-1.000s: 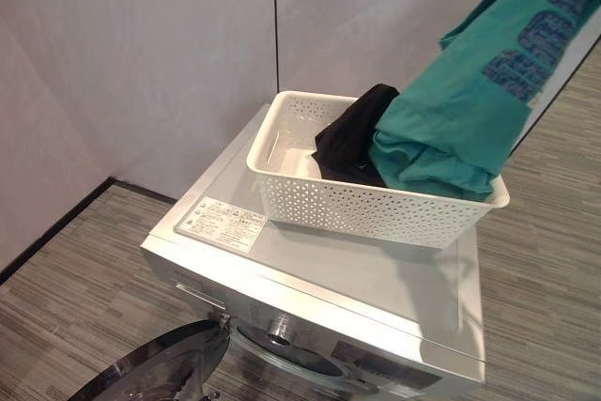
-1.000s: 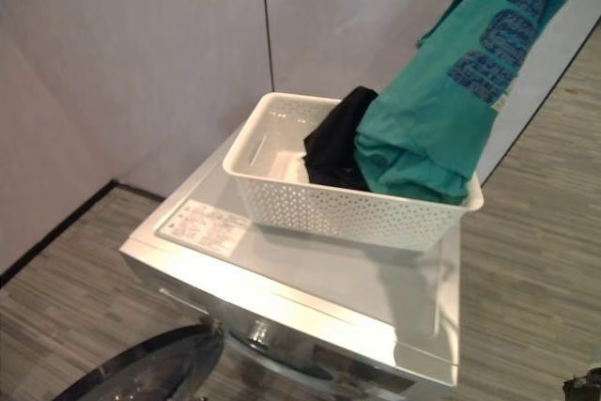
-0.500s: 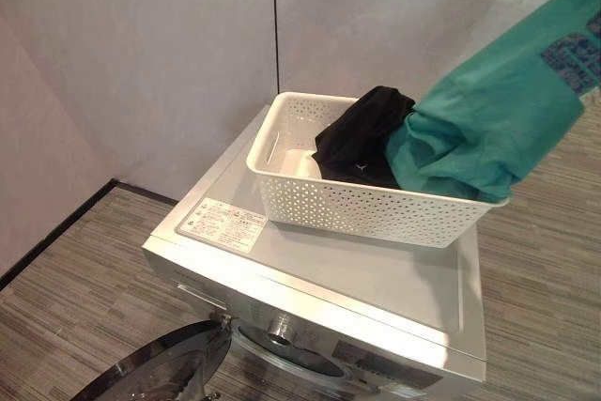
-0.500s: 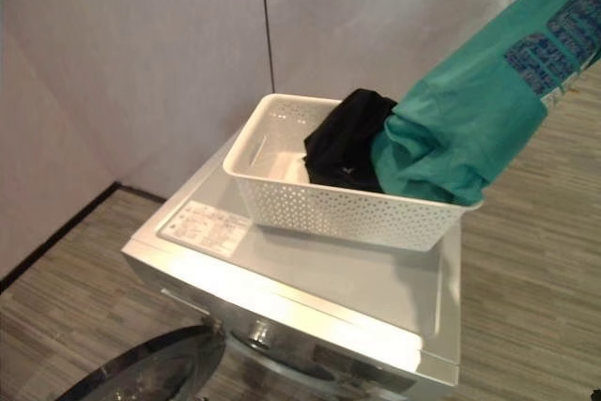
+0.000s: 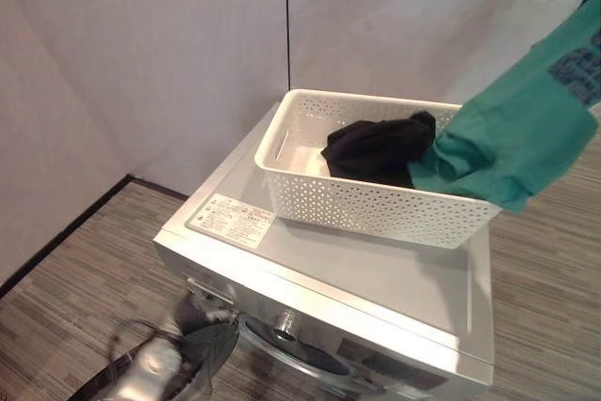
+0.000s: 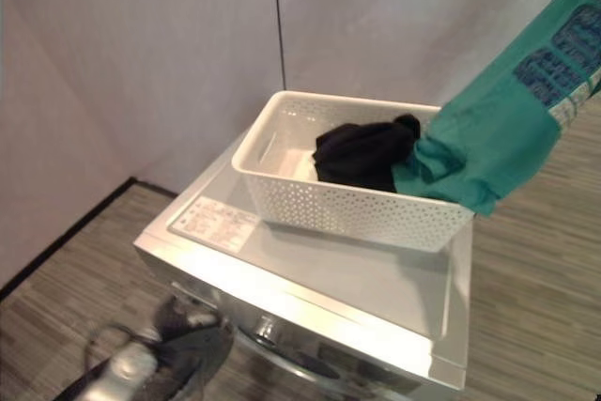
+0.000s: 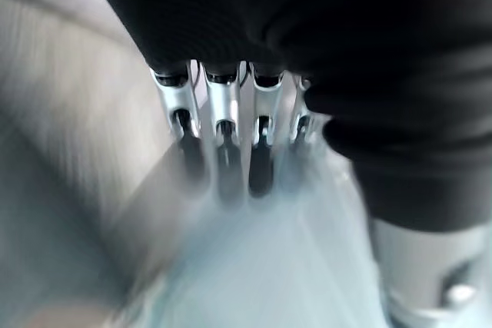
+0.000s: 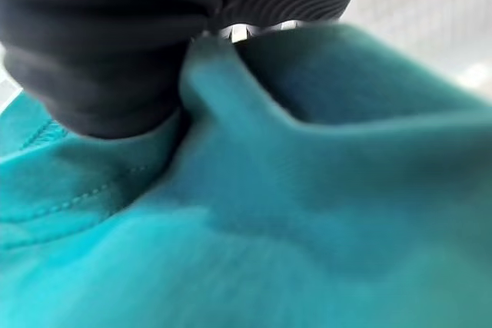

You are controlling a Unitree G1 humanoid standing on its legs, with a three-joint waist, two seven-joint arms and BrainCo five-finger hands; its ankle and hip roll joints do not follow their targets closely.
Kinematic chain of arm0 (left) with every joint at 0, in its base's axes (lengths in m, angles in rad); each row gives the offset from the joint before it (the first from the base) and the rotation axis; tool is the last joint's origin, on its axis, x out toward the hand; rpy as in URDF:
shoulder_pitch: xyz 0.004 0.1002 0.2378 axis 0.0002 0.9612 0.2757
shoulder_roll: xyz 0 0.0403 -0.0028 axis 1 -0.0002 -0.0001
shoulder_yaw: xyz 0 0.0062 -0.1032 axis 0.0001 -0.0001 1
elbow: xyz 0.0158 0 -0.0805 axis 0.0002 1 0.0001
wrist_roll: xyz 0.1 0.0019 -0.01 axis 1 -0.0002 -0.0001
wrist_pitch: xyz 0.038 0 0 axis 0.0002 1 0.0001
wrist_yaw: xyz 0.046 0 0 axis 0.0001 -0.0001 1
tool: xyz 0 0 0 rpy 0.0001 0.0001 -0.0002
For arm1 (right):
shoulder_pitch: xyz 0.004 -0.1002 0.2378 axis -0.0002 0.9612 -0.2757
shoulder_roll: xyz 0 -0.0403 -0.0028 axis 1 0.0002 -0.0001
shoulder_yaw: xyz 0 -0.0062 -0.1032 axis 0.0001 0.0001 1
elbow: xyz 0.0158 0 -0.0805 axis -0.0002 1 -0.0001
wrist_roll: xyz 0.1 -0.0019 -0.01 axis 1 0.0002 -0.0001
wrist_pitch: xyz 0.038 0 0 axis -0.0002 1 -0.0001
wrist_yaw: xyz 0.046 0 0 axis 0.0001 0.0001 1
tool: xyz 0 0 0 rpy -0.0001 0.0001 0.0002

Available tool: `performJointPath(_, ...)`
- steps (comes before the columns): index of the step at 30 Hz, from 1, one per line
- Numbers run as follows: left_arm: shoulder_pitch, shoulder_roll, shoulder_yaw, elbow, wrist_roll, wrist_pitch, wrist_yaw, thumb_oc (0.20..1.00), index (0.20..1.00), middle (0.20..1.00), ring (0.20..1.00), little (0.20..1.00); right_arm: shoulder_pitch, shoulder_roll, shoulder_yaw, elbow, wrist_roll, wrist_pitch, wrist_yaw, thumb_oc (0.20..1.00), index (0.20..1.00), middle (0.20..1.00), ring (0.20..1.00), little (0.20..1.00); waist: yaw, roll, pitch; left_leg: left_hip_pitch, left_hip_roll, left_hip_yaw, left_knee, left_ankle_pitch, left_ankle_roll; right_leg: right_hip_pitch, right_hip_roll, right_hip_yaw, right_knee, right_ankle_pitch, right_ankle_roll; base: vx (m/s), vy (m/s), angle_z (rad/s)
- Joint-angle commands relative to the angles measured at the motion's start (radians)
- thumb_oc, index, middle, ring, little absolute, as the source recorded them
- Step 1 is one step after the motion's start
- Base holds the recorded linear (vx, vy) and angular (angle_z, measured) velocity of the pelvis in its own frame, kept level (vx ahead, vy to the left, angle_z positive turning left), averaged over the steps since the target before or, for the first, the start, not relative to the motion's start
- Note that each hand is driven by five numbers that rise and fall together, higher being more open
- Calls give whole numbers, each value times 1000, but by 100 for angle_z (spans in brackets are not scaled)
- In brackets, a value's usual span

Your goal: Grab the laundry basket,head to the washer,open it,put in the laundry and shut it.

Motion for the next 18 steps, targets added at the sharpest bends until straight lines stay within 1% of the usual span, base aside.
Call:
performJointPath(1, -141, 75, 129, -136, -90, -104, 48, 1000, 1000, 1000, 1000, 1000, -55, -50, -11, 58, -32, 19, 25, 200, 200, 200, 200, 200, 37, -95, -10, 56, 3, -36, 4, -90, 13, 64, -112, -52, 21, -62, 76, -50, -29, 32)
performJointPath(2, -146, 78, 163, -220, -158, -121, 46, 1000, 1000, 1000, 1000, 1000, -41, -36, -18, 68, -31, 24, 31, 200, 200, 200, 200, 200, 39, -98, -11, 57, 1, -38, 4, -89, 12, 67, -113, -53, 20, -61, 76, -60, -35, 28)
performJointPath(3, -156, 83, 177, -261, -201, -139, 44, 1000, 1000, 1000, 1000, 1000, -38, -26, -17, 79, -27, 22, 36, 200, 200, 200, 200, 200, 41, -100, -12, 57, 0, -38, 4, -88, 12, 69, -112, -54, 21, -62, 75, 0, 0, 0)
performJointPath(4, -180, 100, 199, -320, -282, -170, 59, 1000, 1000, 1000, 1000, 1000, -44, -4, -4, 95, -23, 22, 35, 200, 200, 200, 200, 200, 43, -103, -14, 58, -1, -39, 4, -87, 11, 71, -112, -57, 21, -61, 74, -8, -23, 3)
performJointPath(6, -202, 109, 216, -348, -307, -178, 73, 1000, 1000, 1000, 1000, 1000, -54, 13, 11, 107, -15, 16, 37, 200, 200, 200, 200, 200, 41, -100, -14, 60, 0, -38, 4, -87, 10, 74, -112, -57, 20, -61, 74, -1, -19, 5)
performJointPath(7, -282, 129, 221, -381, -326, -194, 115, 1000, 1000, 1000, 1000, 1000, -50, 39, 10, 126, -1, 11, 40, 200, 200, 200, 200, 200, 39, -98, -17, 61, 1, -37, 4, -87, 8, 76, -112, -58, 21, -62, 72, 1, -23, 4)
performJointPath(10, -418, 168, 174, -379, -396, -203, 118, 1000, 1000, 1000, 1000, 1000, -30, 83, -5, 126, 13, 5, 39, 200, 200, 200, 200, 200, 34, -89, -22, 64, 1, -37, 4, -86, 6, 79, -110, -58, 24, -65, 70, 1, -19, -1)
performJointPath(12, -531, 219, 93, -353, -439, -200, 104, 1000, 1000, 1000, 1000, 1000, -22, 106, -20, 137, 29, 3, 40, 200, 200, 200, 200, 200, 33, -87, -22, 65, 1, -39, 4, -83, 5, 80, -109, -59, 26, -67, 69, -5, -16, -4)
performJointPath(13, -664, 252, -9, -311, -477, -191, 100, 1000, 1000, 1000, 1000, 1000, -33, 146, -11, 146, 42, 3, 40, 200, 200, 200, 200, 200, 22, -80, -26, 65, 3, -37, 4, -80, 3, 80, -108, -62, 29, -67, 68, 0, 0, 0)
performJointPath(14, -678, 252, -21, -302, -478, -194, 101, 1000, 1000, 1000, 1000, 1000, -34, 140, -12, 147, 43, 2, 40, 200, 200, 200, 200, 200, 26, -82, -24, 65, 3, -38, 4, -80, 3, 80, -108, -63, 29, -67, 68, 0, 0, 0)
performJointPath(16, -849, 265, -176, -222, -526, -179, 80, 1000, 1000, 1000, 1000, 1000, -59, 176, 9, 166, 61, 3, 42, 200, 200, 200, 200, 200, 19, -78, -25, 63, 3, -38, 4, -77, 1, 79, -108, -64, 32, -66, 69, -15, -6, 7)
performJointPath(17, -853, 265, -179, -220, -526, -180, 80, 1000, 1000, 1000, 1000, 1000, -59, 174, 8, 167, 62, 3, 42, 200, 200, 200, 200, 200, 20, -78, -24, 63, 3, -38, 4, -77, 1, 79, -108, -63, 32, -66, 69, -40, 2, 10)
performJointPath(18, -1108, 254, -435, -55, -659, -158, 48, 1000, 1000, 1000, 1000, 1000, -139, 256, 71, 227, 97, 4, 40, 200, 200, 200, 200, 200, 5, -67, -29, 61, 3, -36, 4, -70, 0, 76, -109, -64, 33, -63, 71, -33, 2, 6)
